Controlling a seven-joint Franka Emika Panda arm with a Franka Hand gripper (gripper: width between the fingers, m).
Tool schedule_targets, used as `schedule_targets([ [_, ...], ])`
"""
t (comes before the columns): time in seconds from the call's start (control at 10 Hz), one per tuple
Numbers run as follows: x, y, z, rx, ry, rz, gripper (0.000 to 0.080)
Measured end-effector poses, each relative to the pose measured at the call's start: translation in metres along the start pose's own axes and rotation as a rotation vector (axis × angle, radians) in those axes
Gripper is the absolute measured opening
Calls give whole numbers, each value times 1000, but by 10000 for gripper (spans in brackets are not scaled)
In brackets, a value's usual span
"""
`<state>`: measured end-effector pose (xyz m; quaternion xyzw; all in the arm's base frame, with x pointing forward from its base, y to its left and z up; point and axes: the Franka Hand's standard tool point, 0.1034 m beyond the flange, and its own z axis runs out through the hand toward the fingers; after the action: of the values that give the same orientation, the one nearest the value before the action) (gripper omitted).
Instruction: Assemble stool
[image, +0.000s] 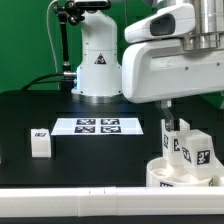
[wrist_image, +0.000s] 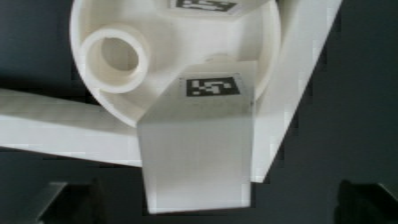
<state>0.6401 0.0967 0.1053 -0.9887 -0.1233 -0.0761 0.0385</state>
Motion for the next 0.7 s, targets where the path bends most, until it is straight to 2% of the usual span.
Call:
schedule_targets([
  [0.1, 0, 0, 0, -1, 0, -74, 648],
  [0.5, 6, 0, 1, -48, -28, -510, 648],
  [0.7, 8, 3, 3, -54, -34, -649, 648],
])
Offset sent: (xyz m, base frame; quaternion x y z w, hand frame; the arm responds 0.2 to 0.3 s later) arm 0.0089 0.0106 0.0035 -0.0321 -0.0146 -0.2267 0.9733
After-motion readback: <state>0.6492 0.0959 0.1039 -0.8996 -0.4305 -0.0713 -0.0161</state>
